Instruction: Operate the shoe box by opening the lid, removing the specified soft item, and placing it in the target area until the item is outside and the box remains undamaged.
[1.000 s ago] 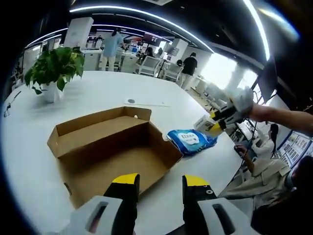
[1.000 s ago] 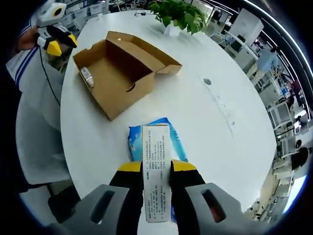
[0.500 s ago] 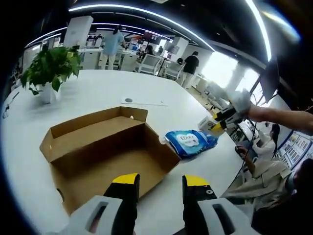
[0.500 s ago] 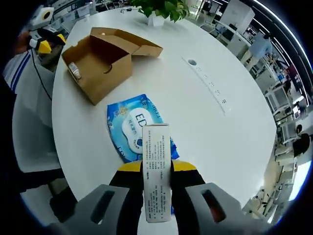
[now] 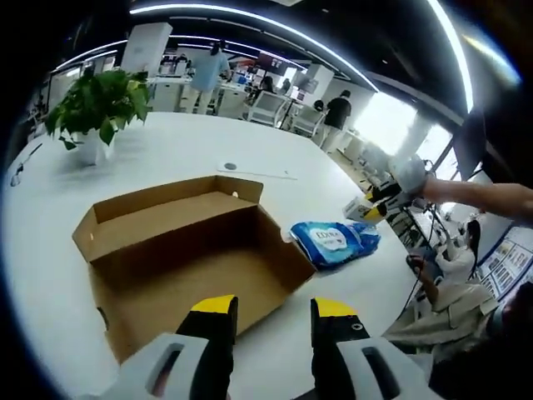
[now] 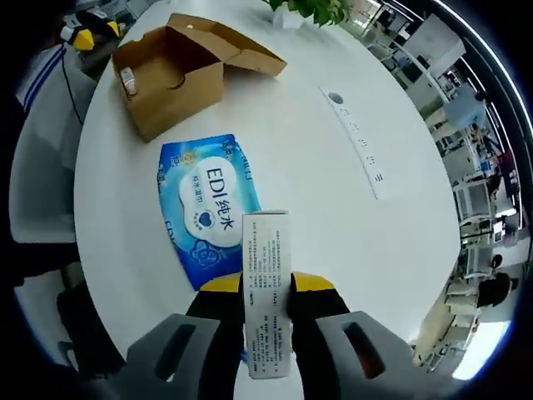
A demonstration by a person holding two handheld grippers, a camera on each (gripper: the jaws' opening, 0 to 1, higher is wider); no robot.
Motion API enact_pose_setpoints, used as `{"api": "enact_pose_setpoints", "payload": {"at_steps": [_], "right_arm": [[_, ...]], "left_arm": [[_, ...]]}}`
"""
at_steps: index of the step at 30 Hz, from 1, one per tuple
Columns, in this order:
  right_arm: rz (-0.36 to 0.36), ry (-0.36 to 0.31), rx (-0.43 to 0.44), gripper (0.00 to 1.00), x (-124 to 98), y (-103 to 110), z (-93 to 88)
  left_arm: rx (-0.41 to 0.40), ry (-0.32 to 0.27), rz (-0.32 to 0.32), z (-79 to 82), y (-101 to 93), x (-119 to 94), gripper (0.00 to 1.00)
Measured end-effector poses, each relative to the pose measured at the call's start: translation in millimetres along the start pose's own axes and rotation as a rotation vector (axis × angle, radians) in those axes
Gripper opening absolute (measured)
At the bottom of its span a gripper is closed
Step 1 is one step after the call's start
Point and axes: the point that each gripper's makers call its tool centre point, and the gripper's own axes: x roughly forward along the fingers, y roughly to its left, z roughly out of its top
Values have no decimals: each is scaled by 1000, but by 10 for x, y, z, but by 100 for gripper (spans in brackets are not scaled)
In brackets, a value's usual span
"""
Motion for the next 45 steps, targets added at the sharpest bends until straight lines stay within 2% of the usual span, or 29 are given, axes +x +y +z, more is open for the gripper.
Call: {"api": "enact_pose_setpoints", "payload": {"at_steps": [13,21,27,32,45], "right_arm": [[4,55,-82,18,174,-107,-58],[19,94,-126,18,338,-148,-195],[41,100,-123,18,435,-158,-263],[59,123,-128,18,536,-156,-393],[83,145,-132,18,658,-217,-559]], "left_arm": [[-37,-10,73,-22,250,-147,35],[-44,0,88,-41,259,-133,35],[-46,11,96,-37,283,-109,35],[-44,22,99,-39,264,-85,35],[-49,38,108,-64,235,-41,36]]}}
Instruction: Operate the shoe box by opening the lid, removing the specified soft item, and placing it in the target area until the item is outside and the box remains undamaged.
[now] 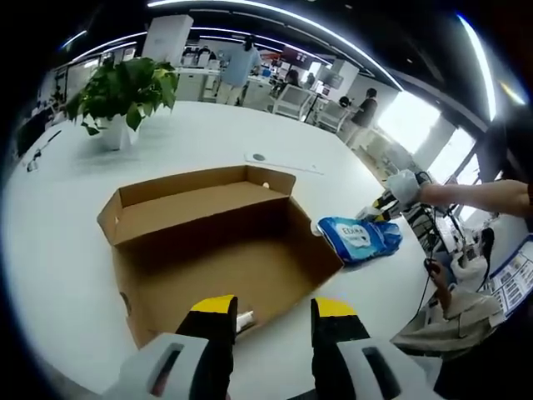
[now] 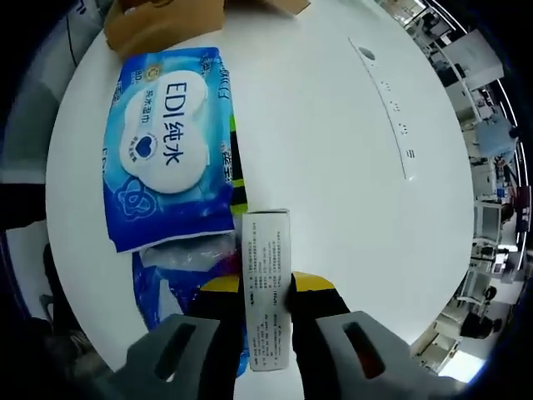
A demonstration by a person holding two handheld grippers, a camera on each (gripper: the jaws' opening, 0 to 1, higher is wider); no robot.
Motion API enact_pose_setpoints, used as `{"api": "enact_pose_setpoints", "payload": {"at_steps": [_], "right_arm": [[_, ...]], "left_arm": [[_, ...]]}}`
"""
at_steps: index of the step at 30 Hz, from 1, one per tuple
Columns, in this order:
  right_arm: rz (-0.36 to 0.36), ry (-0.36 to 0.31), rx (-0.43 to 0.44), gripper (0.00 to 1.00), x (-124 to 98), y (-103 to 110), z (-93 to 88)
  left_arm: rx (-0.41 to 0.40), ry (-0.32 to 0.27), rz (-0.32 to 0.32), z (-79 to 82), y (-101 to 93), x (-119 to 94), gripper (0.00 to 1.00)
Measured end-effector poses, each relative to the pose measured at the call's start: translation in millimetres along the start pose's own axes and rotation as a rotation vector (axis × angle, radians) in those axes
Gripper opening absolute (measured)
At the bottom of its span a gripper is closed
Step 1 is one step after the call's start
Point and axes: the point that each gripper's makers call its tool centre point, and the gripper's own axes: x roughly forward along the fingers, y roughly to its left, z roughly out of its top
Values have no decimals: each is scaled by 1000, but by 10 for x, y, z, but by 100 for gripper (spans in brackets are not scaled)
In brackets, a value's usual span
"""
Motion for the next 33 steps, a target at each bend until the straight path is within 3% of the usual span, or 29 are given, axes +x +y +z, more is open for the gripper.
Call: {"api": "enact_pose_setpoints", "payload": {"at_steps": [19,33], "right_arm": [[18,53,-66,18,31,-28,-151],[-29,50,-12,22,-180,-62,-165]], "left_arm": [[8,5,-5,15,-5,35,36],[11,-7,-17,12,50,12,36]]}}
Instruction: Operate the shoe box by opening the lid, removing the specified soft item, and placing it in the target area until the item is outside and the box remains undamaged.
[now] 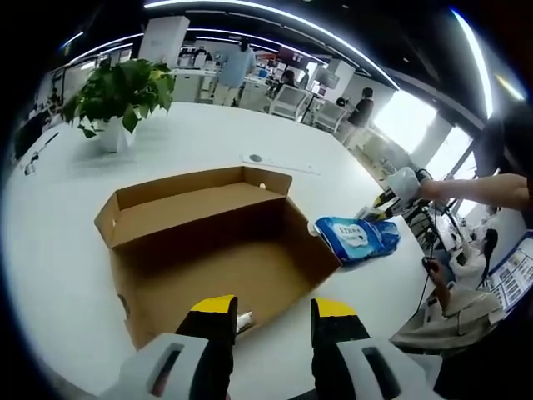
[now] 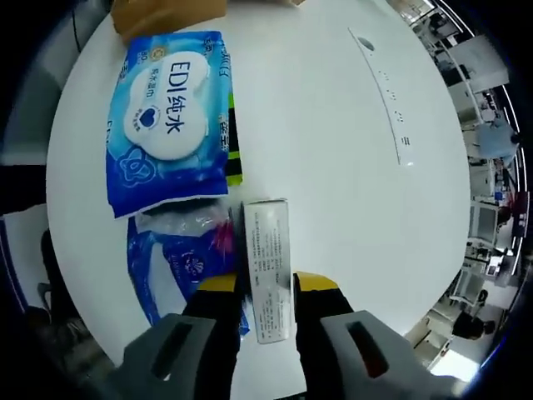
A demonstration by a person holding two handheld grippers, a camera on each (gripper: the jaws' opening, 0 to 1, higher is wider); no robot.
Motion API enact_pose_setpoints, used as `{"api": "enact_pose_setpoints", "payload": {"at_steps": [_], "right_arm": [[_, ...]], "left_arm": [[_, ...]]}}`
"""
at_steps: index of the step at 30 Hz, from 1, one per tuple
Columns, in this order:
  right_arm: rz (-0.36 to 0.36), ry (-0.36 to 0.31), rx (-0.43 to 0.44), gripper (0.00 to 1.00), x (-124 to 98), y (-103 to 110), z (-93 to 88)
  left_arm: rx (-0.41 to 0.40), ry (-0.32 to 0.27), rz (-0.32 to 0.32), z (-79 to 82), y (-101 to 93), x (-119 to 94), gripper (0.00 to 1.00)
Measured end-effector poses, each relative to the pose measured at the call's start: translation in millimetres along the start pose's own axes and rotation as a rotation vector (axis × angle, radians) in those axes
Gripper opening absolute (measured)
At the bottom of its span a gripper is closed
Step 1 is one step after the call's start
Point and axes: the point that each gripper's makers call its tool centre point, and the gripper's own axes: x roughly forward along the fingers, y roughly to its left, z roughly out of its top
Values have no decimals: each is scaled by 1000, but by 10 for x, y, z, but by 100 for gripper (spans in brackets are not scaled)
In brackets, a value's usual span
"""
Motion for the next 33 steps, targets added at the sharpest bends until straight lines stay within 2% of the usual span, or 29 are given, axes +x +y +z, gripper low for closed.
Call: {"api": "enact_pose_setpoints", "payload": {"at_steps": [4,7,12,18,21,22,25,27,29,33], "right_arm": [[-17,-21,48,21,-109,-18,46],[-22,-37,115,23,-198,-7,74],[-38,-50,153,23,-309,33,90],[-69,-106,281,23,-463,52,153],[-73,-151,373,22,-522,59,206],[-72,-168,441,22,-539,63,218],[-64,-254,559,23,-571,53,322],[-51,-290,609,23,-587,89,384],[-50,-307,621,24,-604,118,428],[-46,-387,685,26,-667,171,621]], "left_arm": [[1,-6,-10,0,-17,-2,35],[6,-8,-17,-5,-6,-21,35],[10,-21,-26,1,33,-74,35],[12,-30,-41,-17,73,-119,35],[16,-30,-47,-49,80,-145,35],[19,-28,-48,-65,84,-155,35],[27,-16,-46,-134,134,-188,35],[30,-8,-44,-167,169,-212,35],[33,-4,-42,-190,205,-247,35],[38,2,-37,-217,256,-307,35]]}}
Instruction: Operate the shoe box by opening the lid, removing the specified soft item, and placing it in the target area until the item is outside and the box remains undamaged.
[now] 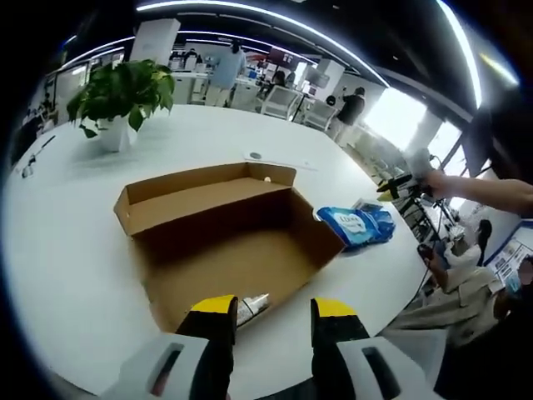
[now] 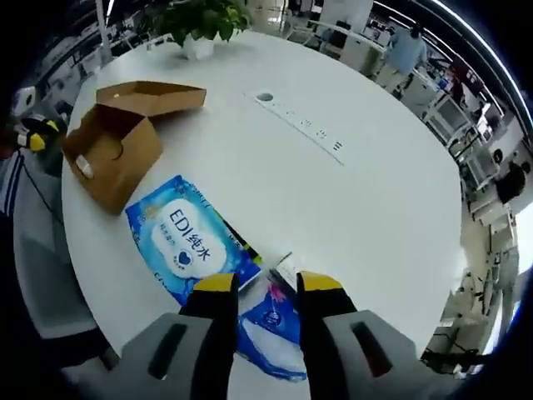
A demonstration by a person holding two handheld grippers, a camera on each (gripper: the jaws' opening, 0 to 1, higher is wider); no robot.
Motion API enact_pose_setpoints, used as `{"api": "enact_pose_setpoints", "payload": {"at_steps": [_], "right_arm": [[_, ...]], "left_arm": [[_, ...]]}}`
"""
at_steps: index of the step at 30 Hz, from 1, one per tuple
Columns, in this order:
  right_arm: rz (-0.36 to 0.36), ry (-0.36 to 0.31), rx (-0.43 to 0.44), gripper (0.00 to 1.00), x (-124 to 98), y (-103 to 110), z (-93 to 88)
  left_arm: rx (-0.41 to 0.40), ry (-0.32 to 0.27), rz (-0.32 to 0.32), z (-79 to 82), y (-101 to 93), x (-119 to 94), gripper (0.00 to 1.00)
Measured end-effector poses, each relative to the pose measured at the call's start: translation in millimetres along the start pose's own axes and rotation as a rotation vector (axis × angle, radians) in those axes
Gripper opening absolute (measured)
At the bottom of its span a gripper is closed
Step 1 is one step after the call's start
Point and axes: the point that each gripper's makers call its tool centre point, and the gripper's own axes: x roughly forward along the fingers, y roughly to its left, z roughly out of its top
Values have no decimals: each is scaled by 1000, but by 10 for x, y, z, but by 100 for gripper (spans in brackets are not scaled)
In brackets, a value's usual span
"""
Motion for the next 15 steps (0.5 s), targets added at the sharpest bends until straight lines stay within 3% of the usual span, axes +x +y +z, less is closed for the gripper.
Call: {"api": "enact_pose_setpoints", "payload": {"at_steps": [10,15], "right_arm": [[45,-94,64,28,-2,354,252],[50,-105,0,29,15,507,325]], "left_arm": [[22,4,-3,10,55,-16,35],[48,16,-3,20,106,23,36]]}}
